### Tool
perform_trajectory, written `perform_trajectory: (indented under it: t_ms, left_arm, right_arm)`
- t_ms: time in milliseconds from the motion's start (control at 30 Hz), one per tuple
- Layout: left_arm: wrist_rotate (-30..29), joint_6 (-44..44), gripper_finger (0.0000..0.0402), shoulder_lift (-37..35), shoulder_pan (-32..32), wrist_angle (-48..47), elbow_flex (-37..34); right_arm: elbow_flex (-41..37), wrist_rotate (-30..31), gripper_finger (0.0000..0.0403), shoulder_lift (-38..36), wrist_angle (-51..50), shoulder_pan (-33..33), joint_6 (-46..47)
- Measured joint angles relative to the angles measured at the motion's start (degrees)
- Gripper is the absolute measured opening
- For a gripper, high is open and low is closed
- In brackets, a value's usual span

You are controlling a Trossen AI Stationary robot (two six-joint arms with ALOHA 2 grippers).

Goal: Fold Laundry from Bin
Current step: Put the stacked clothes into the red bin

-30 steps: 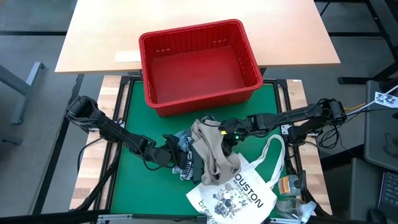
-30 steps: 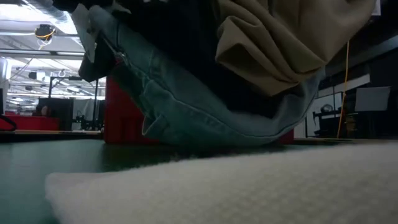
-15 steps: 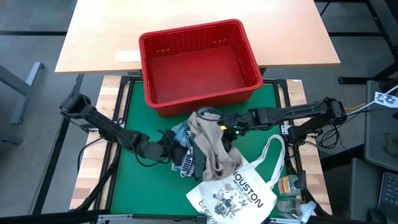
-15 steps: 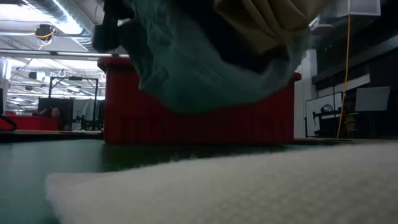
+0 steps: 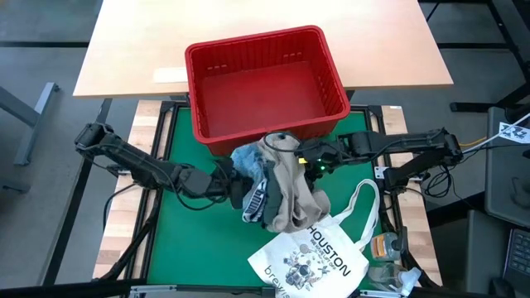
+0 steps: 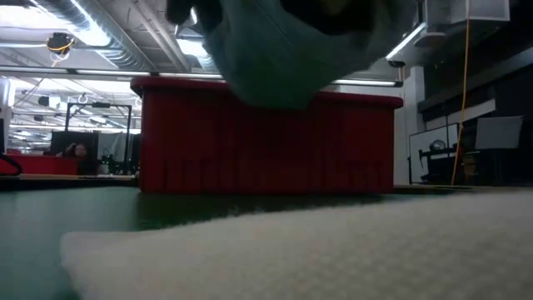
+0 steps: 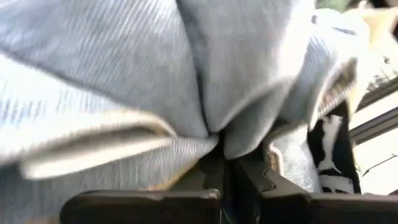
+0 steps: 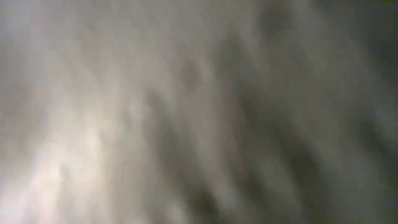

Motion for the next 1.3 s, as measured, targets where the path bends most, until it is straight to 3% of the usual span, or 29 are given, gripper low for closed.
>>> perform_trajectory:
  t_ms: [433,800,1300]
  left_arm:
    - [2.4,7.0,0.0005,-0.1,5.4,-9.4,11.4]
    - [5.2,10.3,0.0005,0.0,12.4,-9.5,14.5]
    - [12.5,10.8,0.0005,0.0,28.1,-8.4,15.2]
  right_arm:
    - [6.7,1.7,0.0019,0.1,-4.7,-2.7,-1.5]
    - [10.7,2.5,0.0019,0.1,-7.2,-9.2,-3.4]
    - [11.0,-0.2,0.0019,0.3,0.8,-24.0,-5.9]
